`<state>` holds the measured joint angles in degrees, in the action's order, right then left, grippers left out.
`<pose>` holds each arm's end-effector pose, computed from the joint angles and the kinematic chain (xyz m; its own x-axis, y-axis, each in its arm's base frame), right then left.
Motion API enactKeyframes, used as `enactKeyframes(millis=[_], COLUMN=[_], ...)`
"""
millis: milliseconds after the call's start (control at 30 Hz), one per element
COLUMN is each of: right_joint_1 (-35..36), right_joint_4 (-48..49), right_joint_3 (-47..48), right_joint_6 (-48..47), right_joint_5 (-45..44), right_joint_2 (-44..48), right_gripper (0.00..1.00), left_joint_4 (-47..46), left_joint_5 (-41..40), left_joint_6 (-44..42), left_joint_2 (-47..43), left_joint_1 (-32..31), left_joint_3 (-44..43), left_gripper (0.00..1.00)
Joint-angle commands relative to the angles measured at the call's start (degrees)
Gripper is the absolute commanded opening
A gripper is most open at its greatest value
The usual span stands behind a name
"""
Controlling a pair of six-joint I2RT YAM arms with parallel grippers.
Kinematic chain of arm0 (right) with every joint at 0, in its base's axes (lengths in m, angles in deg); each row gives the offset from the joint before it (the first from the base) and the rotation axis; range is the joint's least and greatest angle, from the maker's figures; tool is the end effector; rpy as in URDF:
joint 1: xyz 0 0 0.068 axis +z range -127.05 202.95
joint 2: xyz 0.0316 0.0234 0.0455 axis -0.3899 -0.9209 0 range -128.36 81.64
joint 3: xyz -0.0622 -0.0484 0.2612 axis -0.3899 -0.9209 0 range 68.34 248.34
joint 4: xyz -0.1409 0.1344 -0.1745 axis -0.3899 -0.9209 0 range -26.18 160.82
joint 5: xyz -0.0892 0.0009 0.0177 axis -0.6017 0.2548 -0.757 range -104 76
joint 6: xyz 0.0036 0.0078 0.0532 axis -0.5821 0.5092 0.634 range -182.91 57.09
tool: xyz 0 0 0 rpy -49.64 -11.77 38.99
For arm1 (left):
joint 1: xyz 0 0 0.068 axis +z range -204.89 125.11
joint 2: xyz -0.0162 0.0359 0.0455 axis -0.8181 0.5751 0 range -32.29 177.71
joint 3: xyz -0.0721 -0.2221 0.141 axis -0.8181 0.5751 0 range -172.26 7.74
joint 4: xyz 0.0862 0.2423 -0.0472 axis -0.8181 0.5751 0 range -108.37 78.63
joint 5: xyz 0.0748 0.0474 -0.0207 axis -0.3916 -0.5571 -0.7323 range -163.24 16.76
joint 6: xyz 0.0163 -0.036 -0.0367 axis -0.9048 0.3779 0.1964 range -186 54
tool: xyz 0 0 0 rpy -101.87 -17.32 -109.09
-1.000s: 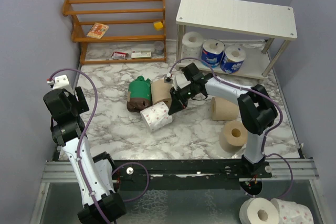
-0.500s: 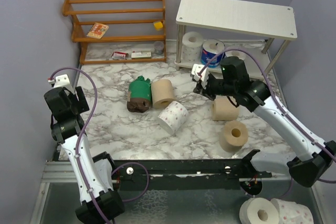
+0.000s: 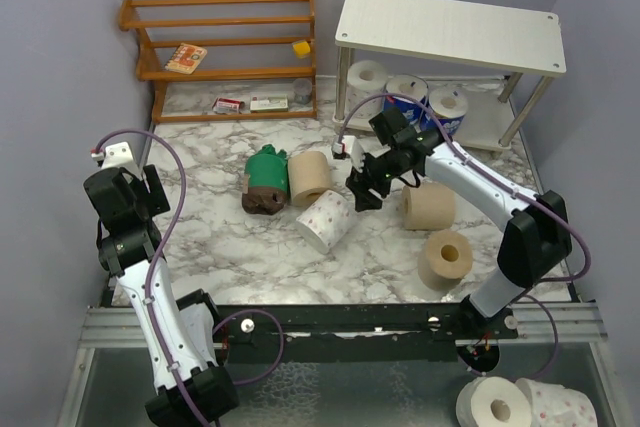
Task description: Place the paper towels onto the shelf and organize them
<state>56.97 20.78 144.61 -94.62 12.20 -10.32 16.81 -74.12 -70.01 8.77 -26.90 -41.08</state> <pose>0.2604 0.1946 0.2722 -0.2999 -0.7714 -0.5613 -0.9522 0.2782 0.1264 0.1347 0.0723 0.3290 -0.4394 -0.1543 -0.8849 -0.4517 0.8895 0.0692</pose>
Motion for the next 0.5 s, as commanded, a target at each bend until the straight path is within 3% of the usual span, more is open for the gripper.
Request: enactKeyframes(millis=[0, 200, 467], right_joint_1=[-1.0, -1.6, -2.2], right_joint_4=[-4.0, -5.3, -2.6], right_joint_3=[5.5, 6.7, 4.6], right_joint_6=[0.4, -1.1, -2.3], right_joint_5=[15.1, 20.1, 17.8], right_joint_2=[-2.6, -7.2, -10.2], right_gripper=[0.6, 0.6, 0.62], left_joint_4=[-1.1, -1.1, -1.1], left_joint_5=[0.5, 0.9, 0.9], left_joint_6=[-0.2, -0.4, -0.4], left_joint_2=[-1.3, -2.0, -2.0], left_joint_1=[-0.3, -0.3, -0.3], left_joint_3=[0.3, 0.4, 0.4], left_gripper=[0.76, 0.76, 0.76])
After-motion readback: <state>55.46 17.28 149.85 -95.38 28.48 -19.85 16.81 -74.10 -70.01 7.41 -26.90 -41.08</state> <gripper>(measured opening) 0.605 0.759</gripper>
